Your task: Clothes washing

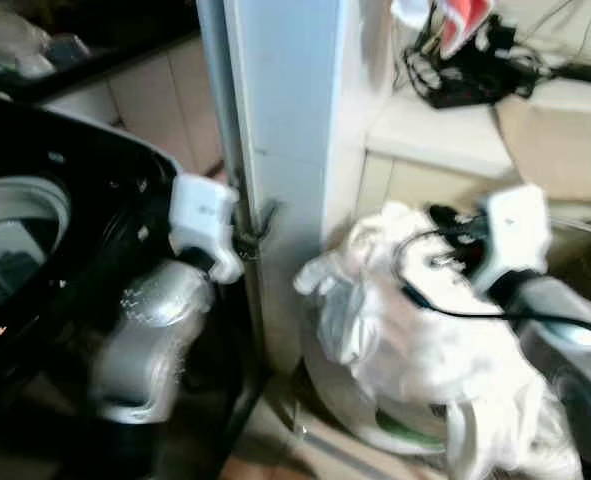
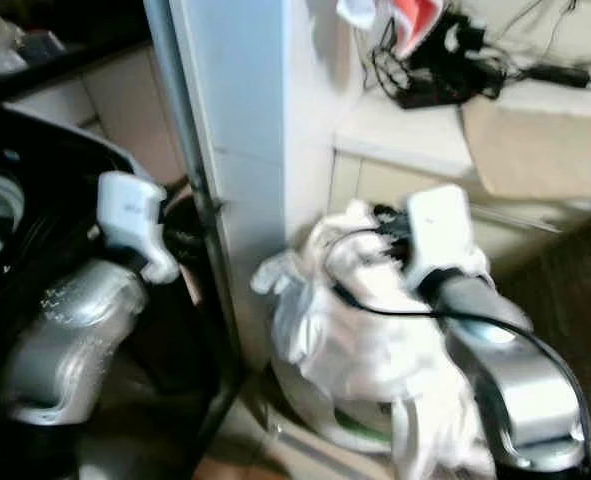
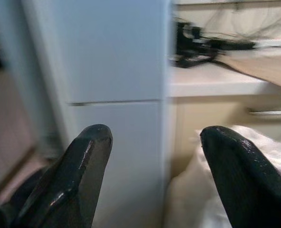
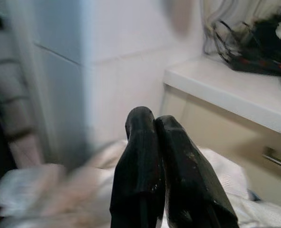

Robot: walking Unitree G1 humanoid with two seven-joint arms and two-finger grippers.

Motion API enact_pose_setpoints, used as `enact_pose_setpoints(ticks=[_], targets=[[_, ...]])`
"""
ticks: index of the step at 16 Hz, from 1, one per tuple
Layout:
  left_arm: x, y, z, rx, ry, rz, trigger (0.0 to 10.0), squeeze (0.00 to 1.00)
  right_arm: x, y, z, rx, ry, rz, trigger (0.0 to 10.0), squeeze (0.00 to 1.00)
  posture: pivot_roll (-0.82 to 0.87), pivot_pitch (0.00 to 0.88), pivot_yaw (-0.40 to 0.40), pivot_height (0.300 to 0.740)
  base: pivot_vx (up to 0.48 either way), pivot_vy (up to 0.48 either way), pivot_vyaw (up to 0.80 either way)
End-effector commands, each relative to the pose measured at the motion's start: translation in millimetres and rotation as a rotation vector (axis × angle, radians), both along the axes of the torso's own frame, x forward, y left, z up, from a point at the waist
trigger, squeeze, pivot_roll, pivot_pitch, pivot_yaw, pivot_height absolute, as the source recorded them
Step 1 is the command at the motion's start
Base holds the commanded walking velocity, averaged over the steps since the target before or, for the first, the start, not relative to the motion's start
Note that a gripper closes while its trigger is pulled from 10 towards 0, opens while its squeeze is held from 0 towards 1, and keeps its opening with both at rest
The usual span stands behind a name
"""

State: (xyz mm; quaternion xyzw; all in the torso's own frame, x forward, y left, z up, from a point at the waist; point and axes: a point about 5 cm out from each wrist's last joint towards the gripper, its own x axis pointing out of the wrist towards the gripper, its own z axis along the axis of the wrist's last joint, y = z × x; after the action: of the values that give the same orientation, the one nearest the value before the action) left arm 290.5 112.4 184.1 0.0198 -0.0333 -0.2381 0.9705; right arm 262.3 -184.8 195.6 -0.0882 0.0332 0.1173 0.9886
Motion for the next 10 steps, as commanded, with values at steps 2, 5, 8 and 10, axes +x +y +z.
enact_pose_setpoints(ticks=[2, 5, 8, 10], targets=[[-1.8, 8.0, 4.2, 0.032, -0.023, -0.008, 10.0, 0.00, -0.6, 4.4, 1.2, -0.011, -0.003, 0.036, 10.0, 0.00, -0.11, 0.000, 0.015, 0.740, 0.000, 0.000, 0.00], [-1.2, 8.7, 4.4, 0.034, -0.021, -0.010, 10.0, 0.00, -1.1, 0.7, -3.4, 0.002, 0.058, 0.008, 10.0, 0.00, -0.11, 0.000, 0.017, 0.740, 0.000, 0.000, 0.00], [-2.2, 9.4, 4.0, 0.064, -0.019, -0.050, 10.0, 0.00, -6.7, -15.4, -14.9, -0.112, 0.251, 0.040, 10.0, 1.00, -0.11, 0.000, 0.018, 0.740, 0.000, 0.000, 0.00], [-3.2, 11.0, 5.6, 0.098, -0.022, -0.102, 10.0, 0.00, -17.2, -23.2, -18.4, -0.264, 0.351, 0.172, 10.0, 1.00, -0.12, 0.000, 0.021, 0.740, 0.000, 0.000, 0.00]])
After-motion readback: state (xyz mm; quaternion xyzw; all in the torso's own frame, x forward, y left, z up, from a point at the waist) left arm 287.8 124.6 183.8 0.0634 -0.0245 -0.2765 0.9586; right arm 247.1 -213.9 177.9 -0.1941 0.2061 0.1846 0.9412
